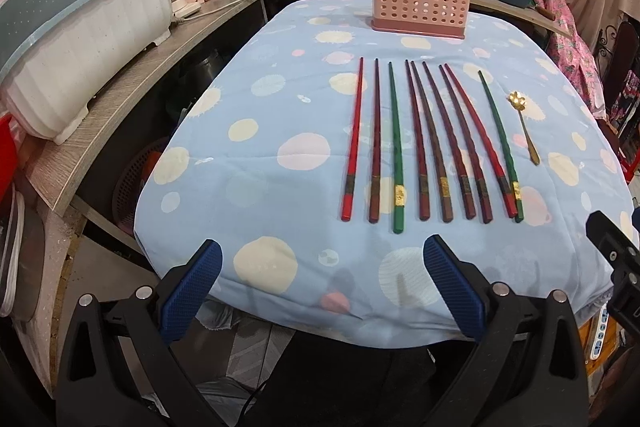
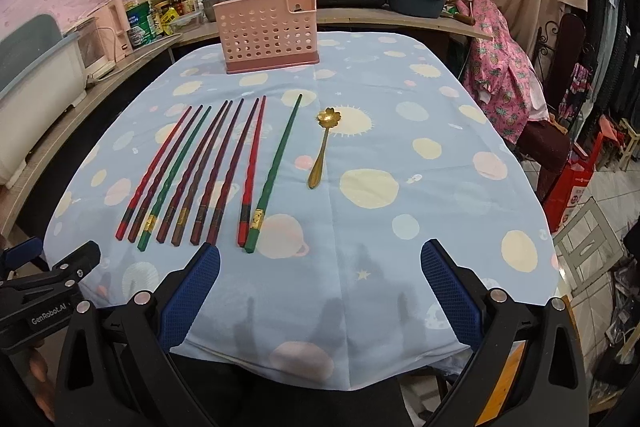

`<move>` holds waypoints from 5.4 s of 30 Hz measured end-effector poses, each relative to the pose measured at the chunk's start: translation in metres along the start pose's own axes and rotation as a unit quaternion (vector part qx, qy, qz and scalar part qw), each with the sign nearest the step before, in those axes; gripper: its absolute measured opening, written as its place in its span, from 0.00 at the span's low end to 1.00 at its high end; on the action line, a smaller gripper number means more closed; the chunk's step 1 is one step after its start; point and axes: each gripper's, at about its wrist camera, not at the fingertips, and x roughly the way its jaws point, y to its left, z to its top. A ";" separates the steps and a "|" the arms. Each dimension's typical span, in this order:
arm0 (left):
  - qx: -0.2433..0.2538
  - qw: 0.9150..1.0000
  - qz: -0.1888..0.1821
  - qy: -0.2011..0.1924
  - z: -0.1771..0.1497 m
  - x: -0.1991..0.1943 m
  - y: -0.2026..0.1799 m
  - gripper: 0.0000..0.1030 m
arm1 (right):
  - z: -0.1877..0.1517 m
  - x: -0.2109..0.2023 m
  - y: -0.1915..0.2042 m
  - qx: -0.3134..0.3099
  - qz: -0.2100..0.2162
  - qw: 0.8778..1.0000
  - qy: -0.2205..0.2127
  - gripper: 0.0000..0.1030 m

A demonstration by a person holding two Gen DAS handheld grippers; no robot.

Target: Organize utensils

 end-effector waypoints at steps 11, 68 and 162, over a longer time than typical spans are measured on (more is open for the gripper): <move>-0.030 0.999 -0.003 0.022 0.018 0.047 0.020 0.93 | 0.005 0.017 -0.015 0.020 0.003 1.000 0.001 0.94; -0.041 0.997 -0.052 0.038 0.037 0.064 0.023 0.12 | 0.056 0.088 -0.034 0.097 0.076 0.992 0.014 0.02; -0.103 0.948 -0.152 -0.259 0.440 0.006 -0.003 0.07 | 0.397 0.144 -0.018 0.059 0.147 0.979 -0.129 0.02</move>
